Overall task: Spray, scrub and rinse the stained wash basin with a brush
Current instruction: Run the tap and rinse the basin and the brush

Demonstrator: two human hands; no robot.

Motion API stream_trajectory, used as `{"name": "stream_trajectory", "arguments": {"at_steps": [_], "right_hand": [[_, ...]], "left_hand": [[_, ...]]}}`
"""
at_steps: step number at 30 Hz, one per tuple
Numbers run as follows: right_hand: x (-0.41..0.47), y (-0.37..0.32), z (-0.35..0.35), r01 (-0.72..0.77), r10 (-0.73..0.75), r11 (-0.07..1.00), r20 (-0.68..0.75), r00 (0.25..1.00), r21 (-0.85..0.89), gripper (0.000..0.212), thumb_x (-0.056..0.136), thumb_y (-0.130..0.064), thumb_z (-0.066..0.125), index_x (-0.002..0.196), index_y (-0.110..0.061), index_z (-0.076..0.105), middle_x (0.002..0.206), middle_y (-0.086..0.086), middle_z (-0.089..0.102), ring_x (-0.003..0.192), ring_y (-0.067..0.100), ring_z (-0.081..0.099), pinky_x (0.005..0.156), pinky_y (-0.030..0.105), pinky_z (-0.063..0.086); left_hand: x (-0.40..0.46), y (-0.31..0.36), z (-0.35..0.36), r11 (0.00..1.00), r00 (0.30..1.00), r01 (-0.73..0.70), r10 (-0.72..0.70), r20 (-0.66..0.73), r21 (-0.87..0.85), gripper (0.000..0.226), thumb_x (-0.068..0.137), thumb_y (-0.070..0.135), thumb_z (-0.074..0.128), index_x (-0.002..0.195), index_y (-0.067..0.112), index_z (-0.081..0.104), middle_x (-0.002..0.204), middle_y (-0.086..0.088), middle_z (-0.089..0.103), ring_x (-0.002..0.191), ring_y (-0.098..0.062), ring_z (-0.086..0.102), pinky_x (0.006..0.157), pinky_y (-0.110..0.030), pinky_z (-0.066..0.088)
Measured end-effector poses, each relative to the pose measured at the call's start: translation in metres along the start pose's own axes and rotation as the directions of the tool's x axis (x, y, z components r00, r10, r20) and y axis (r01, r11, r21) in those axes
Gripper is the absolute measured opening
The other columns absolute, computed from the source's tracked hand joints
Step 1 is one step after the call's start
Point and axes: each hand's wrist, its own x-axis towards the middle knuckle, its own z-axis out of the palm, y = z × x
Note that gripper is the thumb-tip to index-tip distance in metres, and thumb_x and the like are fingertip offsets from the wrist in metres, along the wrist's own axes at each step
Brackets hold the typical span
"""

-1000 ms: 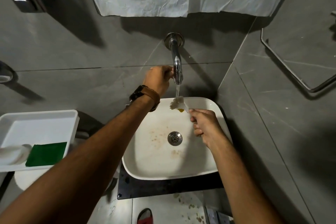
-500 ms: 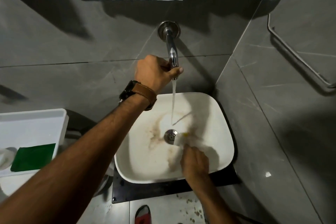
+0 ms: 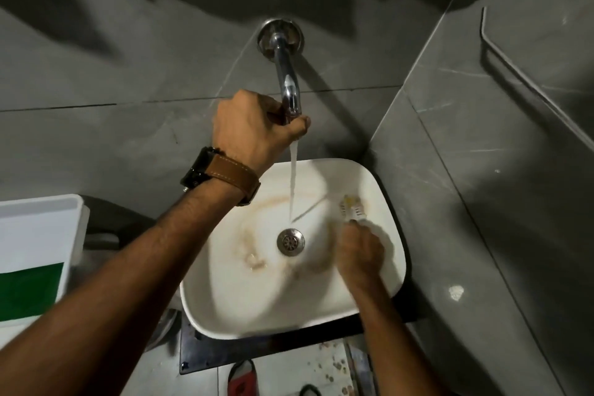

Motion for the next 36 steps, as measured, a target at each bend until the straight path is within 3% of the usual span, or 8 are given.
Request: {"name": "stream_trajectory", "arguments": {"at_steps": [3,6,9,12,21,27,31,36], "right_hand": [[-0.017,0.02,-0.016,0.027,-0.047,0.947,-0.054,0.997,-0.321,0.025,0.095,-0.013,0.044,0.098,-0.018,0.069,0.102,0.005,0.074,0.094,0.025,0.071,0.075,0.03,0.053],[-0.06,-0.007,0.002,0.213,-0.198,0.968,0.12,0.973,-0.132,0.026,0.093,-0.013,0.042,0.07,-0.024,0.049,0.098,0.013,0.073,0.092,0.031,0.072,0.075,0.033,0.055],[-0.101,-0.048,0.022,0.298,-0.271,0.954,0.509,0.817,0.03,0.019,0.092,-0.02,0.046,0.099,-0.013,0.062,0.116,0.017,0.07,0.111,0.035,0.066,0.091,0.037,0.052],[-0.125,-0.059,0.023,0.34,-0.334,0.934,0.599,0.728,0.109,0.031,0.091,-0.029,0.051,0.112,-0.01,0.063,0.116,0.019,0.07,0.112,0.037,0.066,0.092,0.039,0.052],[-0.042,0.056,-0.043,0.24,-0.134,0.857,0.253,0.958,-0.457,0.033,0.097,-0.024,0.041,0.125,-0.02,0.058,0.126,0.004,0.067,0.119,0.027,0.061,0.096,0.035,0.046],[-0.084,-0.023,0.028,0.061,-0.173,0.978,0.606,0.777,0.201,0.027,0.086,-0.04,0.06,0.081,-0.013,0.06,0.089,0.01,0.072,0.081,0.027,0.069,0.071,0.032,0.051],[-0.044,-0.046,0.031,-0.531,-0.05,0.585,0.681,0.73,0.613,0.018,0.081,-0.003,0.062,0.066,-0.013,0.062,0.036,-0.006,0.042,0.028,0.01,0.028,0.038,0.012,0.021],[0.002,-0.029,-0.021,-0.605,0.033,0.273,0.621,0.783,0.748,0.012,0.09,-0.006,0.059,0.081,-0.012,0.062,0.052,-0.005,0.035,0.032,0.004,0.021,0.034,0.009,0.014]], "left_hand": [[-0.001,0.0,0.0,1.0,1.0,0.015,-0.015,-0.005,-0.004,0.04,0.071,0.063,0.073,0.082,0.025,0.078,0.067,0.011,0.07,0.065,-0.002,0.064,0.056,-0.021,0.049],[-0.002,0.001,0.0,1.0,1.0,0.002,-0.002,0.022,-0.009,0.039,0.073,0.063,0.072,0.081,0.025,0.077,0.067,0.011,0.069,0.064,-0.002,0.063,0.055,-0.022,0.048],[0.0,0.001,-0.002,1.0,0.999,0.009,-0.009,0.053,-0.008,0.041,0.072,0.065,0.072,0.078,0.024,0.075,0.068,0.01,0.069,0.065,-0.006,0.065,0.055,-0.023,0.048],[0.0,0.0,-0.001,1.0,0.999,0.017,-0.016,0.047,-0.022,0.044,0.07,0.066,0.072,0.078,0.023,0.076,0.069,0.009,0.071,0.068,-0.006,0.067,0.062,-0.028,0.056],[-0.001,0.0,-0.003,0.996,0.998,0.043,-0.039,0.058,-0.072,0.039,0.069,0.064,0.075,0.081,0.026,0.078,0.069,0.013,0.071,0.068,0.002,0.065,0.06,-0.021,0.053],[0.0,-0.003,-0.001,0.995,0.996,0.047,-0.041,0.077,-0.083,0.039,0.069,0.064,0.076,0.081,0.027,0.077,0.068,0.014,0.07,0.068,0.003,0.065,0.059,-0.018,0.05],[0.002,-0.004,-0.001,0.997,0.996,0.036,-0.03,0.079,-0.072,0.039,0.068,0.066,0.074,0.077,0.029,0.076,0.065,0.013,0.069,0.066,0.004,0.063,0.057,-0.016,0.047],[0.0,-0.004,0.001,0.995,0.996,0.035,-0.028,0.081,-0.09,0.038,0.07,0.064,0.075,0.081,0.027,0.077,0.068,0.013,0.07,0.066,0.003,0.064,0.057,-0.016,0.048]]}}
